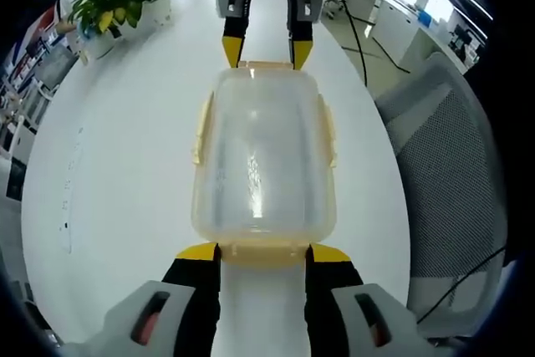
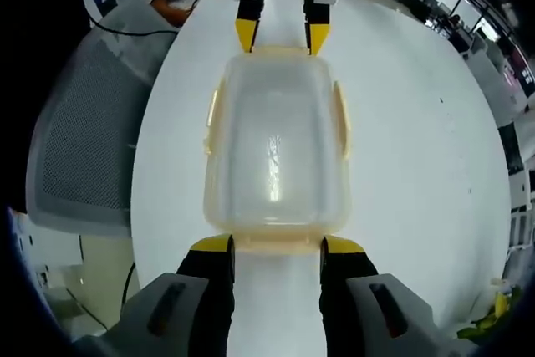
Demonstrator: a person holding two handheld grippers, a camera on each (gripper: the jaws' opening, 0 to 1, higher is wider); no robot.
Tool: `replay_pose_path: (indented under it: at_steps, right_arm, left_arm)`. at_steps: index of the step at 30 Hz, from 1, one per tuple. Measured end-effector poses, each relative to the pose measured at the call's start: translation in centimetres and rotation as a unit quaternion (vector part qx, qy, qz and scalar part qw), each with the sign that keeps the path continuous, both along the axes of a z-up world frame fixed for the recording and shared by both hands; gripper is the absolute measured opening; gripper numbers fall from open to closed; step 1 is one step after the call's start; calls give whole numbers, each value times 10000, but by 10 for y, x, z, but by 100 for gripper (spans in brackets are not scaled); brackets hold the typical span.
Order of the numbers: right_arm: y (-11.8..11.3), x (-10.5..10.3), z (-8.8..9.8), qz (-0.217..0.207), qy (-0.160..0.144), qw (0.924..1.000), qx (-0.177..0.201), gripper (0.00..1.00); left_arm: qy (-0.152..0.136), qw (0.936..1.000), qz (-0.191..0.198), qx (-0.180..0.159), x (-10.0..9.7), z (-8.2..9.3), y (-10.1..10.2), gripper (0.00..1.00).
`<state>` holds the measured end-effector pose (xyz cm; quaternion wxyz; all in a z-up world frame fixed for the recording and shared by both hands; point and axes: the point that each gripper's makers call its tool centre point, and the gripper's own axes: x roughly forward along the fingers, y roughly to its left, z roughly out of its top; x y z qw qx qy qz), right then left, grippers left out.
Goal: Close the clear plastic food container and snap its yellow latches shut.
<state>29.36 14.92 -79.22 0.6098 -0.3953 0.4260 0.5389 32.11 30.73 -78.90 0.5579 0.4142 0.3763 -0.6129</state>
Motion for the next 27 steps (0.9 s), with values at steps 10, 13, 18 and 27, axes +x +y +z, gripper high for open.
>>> replay_pose_path:
  at_steps: [10, 13, 18, 27]
  right_arm:
    - [1, 0, -1, -11, 35, 9999, 161, 37]
    - [1, 0, -1, 36, 17, 9998, 186, 37]
    - [0, 0, -1, 66, -9, 9998, 208, 38]
    - [-3, -2, 0, -46, 44, 9997, 254, 38]
  left_arm:
    - [-4, 10000, -17, -29, 1, 0, 0, 34]
    - [-11, 10000, -15, -40, 1, 0, 0, 35]
    - [-22, 10000, -1, -74, 1, -1, 0, 35]
    - [26, 10000, -16, -86, 0, -2, 0, 35]
